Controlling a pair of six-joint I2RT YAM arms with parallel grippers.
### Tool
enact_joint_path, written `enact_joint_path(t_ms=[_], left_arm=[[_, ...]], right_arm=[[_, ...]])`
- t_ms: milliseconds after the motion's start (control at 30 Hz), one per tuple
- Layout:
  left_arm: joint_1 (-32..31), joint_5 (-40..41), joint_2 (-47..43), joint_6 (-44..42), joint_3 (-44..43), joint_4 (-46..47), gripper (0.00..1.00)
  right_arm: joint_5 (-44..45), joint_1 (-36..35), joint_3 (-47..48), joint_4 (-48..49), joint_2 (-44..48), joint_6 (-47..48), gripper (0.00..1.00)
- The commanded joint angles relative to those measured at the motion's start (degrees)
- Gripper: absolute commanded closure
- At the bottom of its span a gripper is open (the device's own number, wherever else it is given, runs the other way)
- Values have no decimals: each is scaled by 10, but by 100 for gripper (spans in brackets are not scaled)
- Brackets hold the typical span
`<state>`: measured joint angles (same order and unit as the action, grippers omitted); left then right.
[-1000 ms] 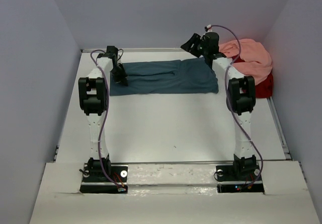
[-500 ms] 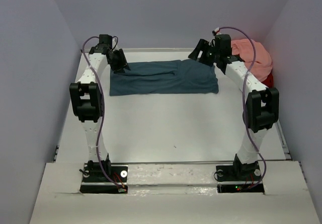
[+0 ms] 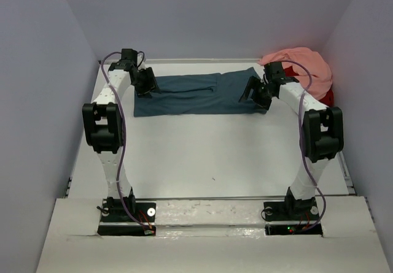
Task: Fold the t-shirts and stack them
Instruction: Rotate the tshirt 90 degrees
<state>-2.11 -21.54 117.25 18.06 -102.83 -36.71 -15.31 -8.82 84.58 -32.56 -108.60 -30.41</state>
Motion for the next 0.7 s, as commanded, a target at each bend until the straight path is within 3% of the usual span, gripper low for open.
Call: enact_joint_path(t_ms=[0,167,300,667], left_arm=[[3,31,-11,-20,20,-36,41],[3,45,-14,-22,54,-36,40],[3,28,-4,-22,64,-33,40],[2,45,39,-25,32,-50,40]], right_arm=[[1,28,9,-49,44,10,18],[47,42,-4,-92,69,33,18],[15,86,-29,-89,67,24,16],[15,104,-42,-54,25,26,21]])
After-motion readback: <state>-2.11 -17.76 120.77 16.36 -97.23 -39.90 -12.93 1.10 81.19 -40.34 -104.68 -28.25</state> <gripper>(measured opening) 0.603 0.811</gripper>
